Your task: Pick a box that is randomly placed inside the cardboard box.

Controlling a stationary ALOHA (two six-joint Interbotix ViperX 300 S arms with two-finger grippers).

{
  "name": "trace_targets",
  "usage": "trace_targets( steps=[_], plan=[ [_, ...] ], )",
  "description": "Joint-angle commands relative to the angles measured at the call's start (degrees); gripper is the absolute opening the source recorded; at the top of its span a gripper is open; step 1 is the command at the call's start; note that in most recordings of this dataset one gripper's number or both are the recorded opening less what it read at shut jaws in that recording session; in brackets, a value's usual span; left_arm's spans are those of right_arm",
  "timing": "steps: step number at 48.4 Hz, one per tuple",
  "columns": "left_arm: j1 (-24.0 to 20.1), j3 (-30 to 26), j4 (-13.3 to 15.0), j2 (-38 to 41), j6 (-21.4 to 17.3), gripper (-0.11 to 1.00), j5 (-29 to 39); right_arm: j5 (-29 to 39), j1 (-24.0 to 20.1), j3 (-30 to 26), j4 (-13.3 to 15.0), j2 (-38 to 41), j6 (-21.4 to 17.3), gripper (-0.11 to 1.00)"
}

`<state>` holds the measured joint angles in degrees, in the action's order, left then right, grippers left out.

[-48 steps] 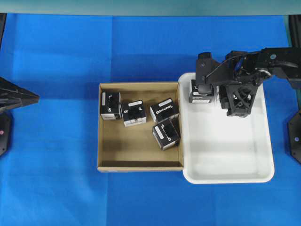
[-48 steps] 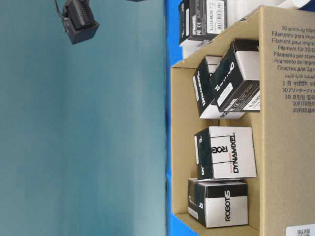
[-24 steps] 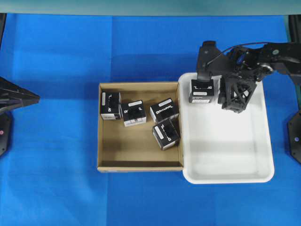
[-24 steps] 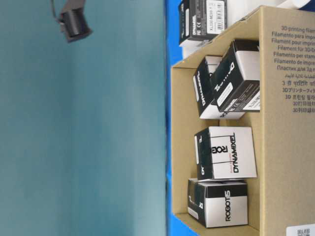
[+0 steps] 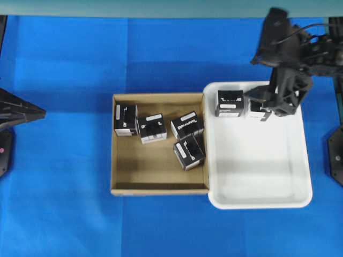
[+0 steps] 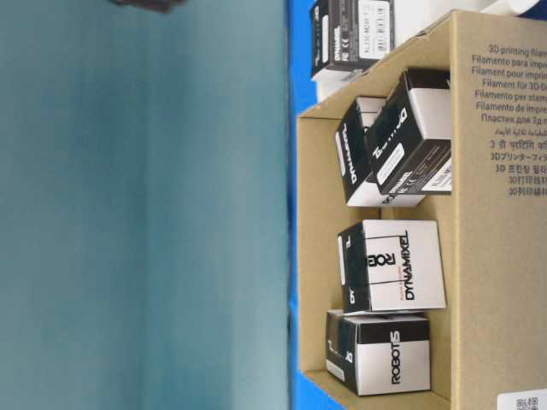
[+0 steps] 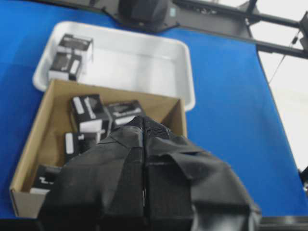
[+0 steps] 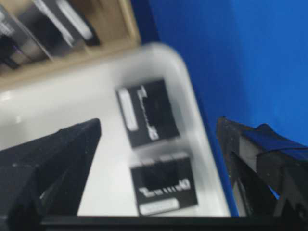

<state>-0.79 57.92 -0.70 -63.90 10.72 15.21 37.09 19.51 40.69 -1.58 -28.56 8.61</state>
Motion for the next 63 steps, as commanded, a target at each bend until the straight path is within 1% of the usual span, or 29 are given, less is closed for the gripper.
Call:
trace_targets(
  steps=[1,6,16,21,27,37,44,54,63],
  plan=[
    [0.1,-1.1,-0.2,0.8,-0.1,-0.07,-0.3,-3.1,-1.7,0.6,-0.6,-3.7,-0.2,0.98],
    [0.1,-1.1,-0.2,0.7,-0.1,-0.07,-0.4,-8.9,-3.6,2.6,-1.4,-8.6,-1.2,0.98],
    [0.1,-1.1,-0.2,0.7,-0.4,-0.07,-0.3,-18.9,-8.3,6.8,-1.4,-18.3,-5.3,0.97],
    [0.1,-1.1,-0.2,0.7,-0.5,-0.07,-0.3,-21.7,-10.0,8.1,-1.4,-21.9,-6.5,0.97],
    [0.1,-1.0,-0.2,0.4,-0.6,-0.07,-0.3,-24.7,-11.4,9.1,-1.4,-25.0,-6.9,0.97],
    [0.1,-1.0,-0.2,0.1,-0.5,-0.07,-0.3,-27.5,-12.0,9.8,-1.4,-26.6,-6.9,0.96],
    [0.3,-0.9,-0.2,0.1,-0.5,-0.07,-0.3,-29.4,-13.4,10.2,-1.4,-26.2,-6.9,0.96],
    [0.3,-0.9,-0.2,0.1,-0.5,-0.07,-0.3,-30.5,-15.2,10.7,-1.4,-26.2,-6.9,0.96],
    [0.3,-0.9,-0.2,0.2,-0.6,-0.07,-0.3,-31.3,-15.3,11.5,-1.4,-26.5,-7.0,0.96]
  ],
)
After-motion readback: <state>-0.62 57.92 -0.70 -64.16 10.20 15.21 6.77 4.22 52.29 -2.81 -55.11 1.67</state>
